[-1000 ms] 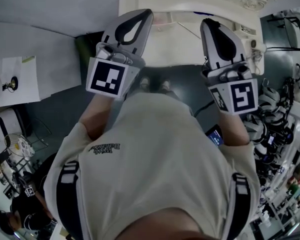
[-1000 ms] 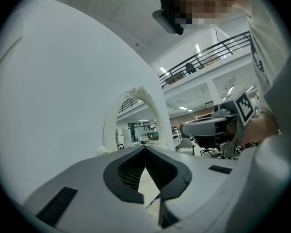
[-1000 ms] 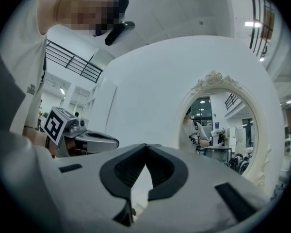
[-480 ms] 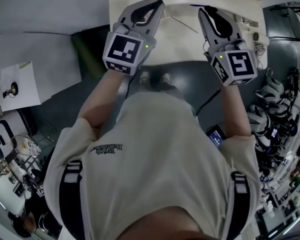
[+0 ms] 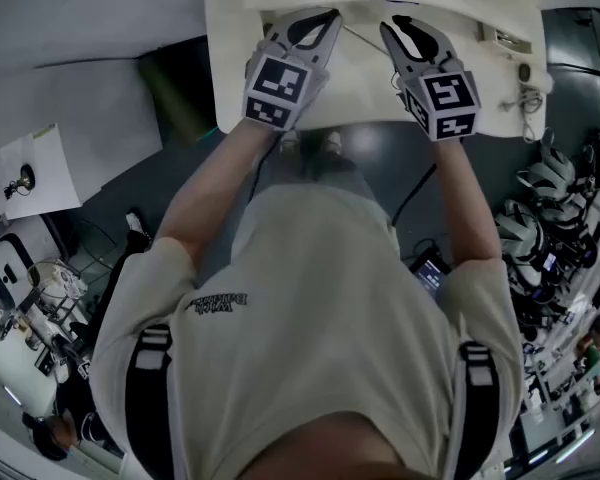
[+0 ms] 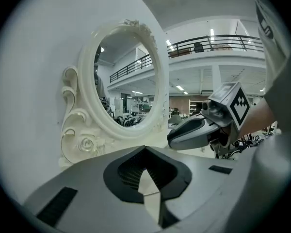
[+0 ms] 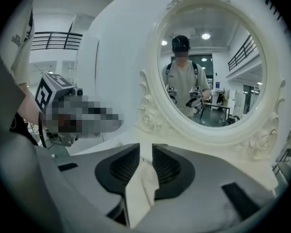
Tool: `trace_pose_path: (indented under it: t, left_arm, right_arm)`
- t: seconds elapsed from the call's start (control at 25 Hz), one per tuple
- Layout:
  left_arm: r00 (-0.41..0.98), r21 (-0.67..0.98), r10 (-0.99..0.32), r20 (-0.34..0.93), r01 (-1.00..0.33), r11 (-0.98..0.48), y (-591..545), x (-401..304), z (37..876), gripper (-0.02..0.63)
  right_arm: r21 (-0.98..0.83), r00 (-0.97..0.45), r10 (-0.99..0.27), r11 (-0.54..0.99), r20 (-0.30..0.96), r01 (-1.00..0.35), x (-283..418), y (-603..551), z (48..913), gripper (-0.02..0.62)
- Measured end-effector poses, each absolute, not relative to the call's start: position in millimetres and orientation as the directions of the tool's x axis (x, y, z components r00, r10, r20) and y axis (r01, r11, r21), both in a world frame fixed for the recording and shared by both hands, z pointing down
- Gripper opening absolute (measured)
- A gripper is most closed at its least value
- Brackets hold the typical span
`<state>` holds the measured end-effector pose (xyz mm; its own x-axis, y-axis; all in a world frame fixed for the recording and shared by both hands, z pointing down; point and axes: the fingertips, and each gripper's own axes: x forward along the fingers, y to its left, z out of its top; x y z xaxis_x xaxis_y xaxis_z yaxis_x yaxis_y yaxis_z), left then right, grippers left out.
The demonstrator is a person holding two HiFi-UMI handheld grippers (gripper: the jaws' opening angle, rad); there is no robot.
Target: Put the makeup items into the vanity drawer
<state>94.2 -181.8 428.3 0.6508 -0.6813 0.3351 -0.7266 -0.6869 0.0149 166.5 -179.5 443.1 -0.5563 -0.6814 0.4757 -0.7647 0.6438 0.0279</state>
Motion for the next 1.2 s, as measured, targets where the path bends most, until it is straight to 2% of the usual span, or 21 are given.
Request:
trace_pose_path:
  t: [0.76, 1.2]
  left_arm:
    - [0.668, 0.118, -0.555, 0.495, -0.685, -0.719, -179.2, 119.4, 565.6, 0.014]
    - [0.656, 0.140, -0.495, 0.570, -0.671, -0.728, -159.0, 123.6, 605.3, 0.014]
  right_arm:
    - [0.010, -0.491, -0.516, 0.696, 0.702, -0.718, 173.9, -191.5, 618.9, 0.083]
    - [0.031, -0.450, -0.409, 0.766, 0.794, -0.642, 182.2, -181.9, 664.0, 0.083]
